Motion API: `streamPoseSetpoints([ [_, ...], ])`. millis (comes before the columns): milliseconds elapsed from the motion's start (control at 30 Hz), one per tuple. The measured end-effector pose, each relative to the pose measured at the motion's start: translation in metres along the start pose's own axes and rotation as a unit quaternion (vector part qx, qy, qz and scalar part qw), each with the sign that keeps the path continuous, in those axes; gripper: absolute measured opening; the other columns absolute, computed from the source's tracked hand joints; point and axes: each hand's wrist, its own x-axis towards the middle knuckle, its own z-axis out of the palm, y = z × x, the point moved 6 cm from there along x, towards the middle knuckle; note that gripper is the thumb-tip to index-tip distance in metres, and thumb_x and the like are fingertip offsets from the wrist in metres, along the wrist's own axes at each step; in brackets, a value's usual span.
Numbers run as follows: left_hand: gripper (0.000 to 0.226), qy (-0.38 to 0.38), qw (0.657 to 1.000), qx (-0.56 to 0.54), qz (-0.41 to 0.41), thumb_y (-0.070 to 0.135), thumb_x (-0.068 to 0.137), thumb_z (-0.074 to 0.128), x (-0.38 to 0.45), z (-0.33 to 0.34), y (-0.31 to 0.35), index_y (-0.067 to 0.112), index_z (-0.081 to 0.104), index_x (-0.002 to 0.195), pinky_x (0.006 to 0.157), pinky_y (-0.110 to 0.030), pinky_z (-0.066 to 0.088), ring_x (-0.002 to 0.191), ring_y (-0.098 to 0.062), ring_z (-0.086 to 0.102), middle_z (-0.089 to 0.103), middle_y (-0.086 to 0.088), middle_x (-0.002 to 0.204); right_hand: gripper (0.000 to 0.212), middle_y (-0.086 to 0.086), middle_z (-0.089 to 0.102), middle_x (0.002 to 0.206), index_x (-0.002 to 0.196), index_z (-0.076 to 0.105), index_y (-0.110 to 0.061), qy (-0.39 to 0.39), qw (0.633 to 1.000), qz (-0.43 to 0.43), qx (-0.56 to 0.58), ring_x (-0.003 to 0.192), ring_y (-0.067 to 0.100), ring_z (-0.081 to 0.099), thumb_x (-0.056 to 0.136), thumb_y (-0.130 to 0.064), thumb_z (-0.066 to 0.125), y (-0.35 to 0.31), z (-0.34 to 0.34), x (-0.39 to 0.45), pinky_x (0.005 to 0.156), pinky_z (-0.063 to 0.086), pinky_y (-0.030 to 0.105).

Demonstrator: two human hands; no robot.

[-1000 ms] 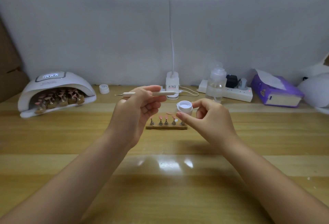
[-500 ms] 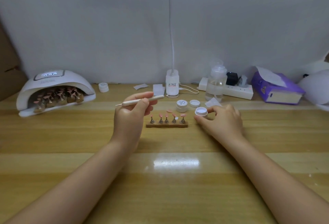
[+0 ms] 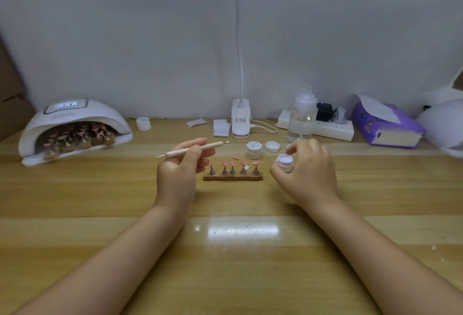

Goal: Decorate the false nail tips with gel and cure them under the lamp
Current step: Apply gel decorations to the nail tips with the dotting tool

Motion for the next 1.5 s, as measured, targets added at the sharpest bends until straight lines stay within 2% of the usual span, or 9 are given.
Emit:
streamPoseSetpoints([
  [100, 0.023, 0.018, 1.0, 0.007, 0.017, 0.012, 0.097, 0.048, -0.003, -0.002, -0.002, 0.02, 0.069, 0.093, 0.065, -0.016, 0.051, 0.073, -0.007, 0.063, 0.074, -0.001, 0.084, 0.03, -0.007, 0.047, 0.071, 0.068, 0.058, -0.016, -0.022, 1.0, -0.016, 0.006, 0.078, 0.019, 0.05, 0.074, -0.043, 0.068, -0.016, 0.007, -0.008, 0.063, 0.028, 0.028],
  [333, 0.023, 0.011, 0.998, 0.031, 0.052, 0.022, 0.1, 0.044, -0.009, 0.005, 0.0, 0.019, 0.066, 0.094, 0.066, -0.018, 0.05, 0.071, -0.008, 0.061, 0.07, -0.005, 0.083, 0.041, -0.003, 0.066, 0.096, 0.1, 0.072, -0.026, -0.113, 0.993, 0.019, -0.032, 0.096, 0.019, 0.059, 0.083, -0.059, 0.053, -0.013, 0.029, -0.011, 0.063, 0.035, 0.027],
  [467, 0.031, -0.02, 0.997, 0.028, 0.069, 0.041, 0.091, 0.043, -0.015, 0.014, 0.002, 0.018, 0.064, 0.094, 0.066, -0.019, 0.051, 0.066, -0.008, 0.06, 0.068, -0.004, 0.077, 0.039, 0.0, 0.068, 0.082, 0.093, 0.072, -0.025, -0.138, 0.99, 0.009, -0.023, 0.086, 0.023, 0.06, 0.088, -0.057, 0.049, -0.018, 0.034, -0.014, 0.059, 0.041, 0.03],
  [667, 0.032, -0.053, 0.993, 0.035, 0.098, 0.038, 0.091, 0.044, -0.021, 0.022, 0.003, 0.013, 0.063, 0.097, 0.065, -0.017, 0.05, 0.077, -0.011, 0.068, 0.071, -0.008, 0.082, 0.035, 0.0, 0.068, 0.084, 0.098, 0.071, -0.029, -0.158, 0.987, 0.011, -0.019, 0.085, 0.022, 0.06, 0.092, -0.052, 0.046, -0.021, 0.035, -0.013, 0.059, 0.039, 0.029],
  [967, 0.03, -0.053, 0.995, 0.024, 0.082, 0.04, 0.088, 0.044, -0.023, 0.021, 0.003, 0.016, 0.061, 0.094, 0.065, -0.014, 0.049, 0.069, -0.005, 0.066, 0.072, 0.0, 0.074, 0.029, -0.002, 0.067, 0.087, 0.104, 0.069, -0.029, -0.159, 0.984, -0.048, -0.065, 0.087, 0.02, 0.06, 0.096, -0.038, 0.043, -0.03, 0.035, -0.014, 0.057, 0.033, 0.028],
  [1133, 0.02, -0.061, 0.993, 0.041, 0.094, 0.034, 0.088, 0.053, -0.024, 0.022, 0.005, 0.016, 0.061, 0.093, 0.066, -0.014, 0.05, 0.074, -0.006, 0.068, 0.072, 0.0, 0.076, 0.023, -0.008, 0.069, 0.094, 0.104, 0.069, -0.037, -0.145, 0.988, -0.043, -0.009, 0.09, 0.014, 0.059, 0.091, -0.032, 0.051, -0.03, 0.031, -0.015, 0.061, 0.035, 0.026],
  [1233, 0.003, -0.075, 0.988, 0.08, 0.111, 0.018, 0.09, 0.062, -0.024, 0.02, 0.006, 0.021, 0.06, 0.089, 0.069, -0.021, 0.053, 0.077, -0.01, 0.067, 0.071, 0.003, 0.078, 0.017, -0.007, 0.069, 0.084, 0.096, 0.072, -0.028, -0.102, 0.991, -0.055, 0.07, 0.077, 0.013, 0.059, 0.087, -0.024, 0.058, -0.033, 0.025, -0.017, 0.063, 0.042, 0.028],
  [1333, 0.005, -0.08, 0.984, 0.089, 0.13, 0.023, 0.088, 0.064, -0.026, 0.019, 0.009, 0.024, 0.06, 0.086, 0.07, -0.024, 0.053, 0.077, -0.011, 0.067, 0.07, 0.004, 0.078, 0.014, -0.009, 0.062, 0.069, 0.084, 0.071, -0.022, -0.07, 0.977, -0.06, 0.19, 0.064, 0.006, 0.053, 0.082, -0.01, 0.062, -0.036, 0.02, -0.02, 0.062, 0.04, 0.02],
  [1500, 0.004, -0.094, 0.98, 0.094, 0.15, 0.028, 0.087, 0.059, -0.031, 0.024, 0.012, 0.024, 0.06, 0.087, 0.072, -0.025, 0.054, 0.078, -0.01, 0.067, 0.07, 0.005, 0.078, 0.025, -0.016, 0.065, 0.07, 0.077, 0.066, -0.028, -0.079, 0.951, -0.021, 0.299, 0.067, 0.001, 0.059, 0.08, -0.003, 0.064, -0.033, 0.018, -0.018, 0.067, 0.045, 0.012],
])
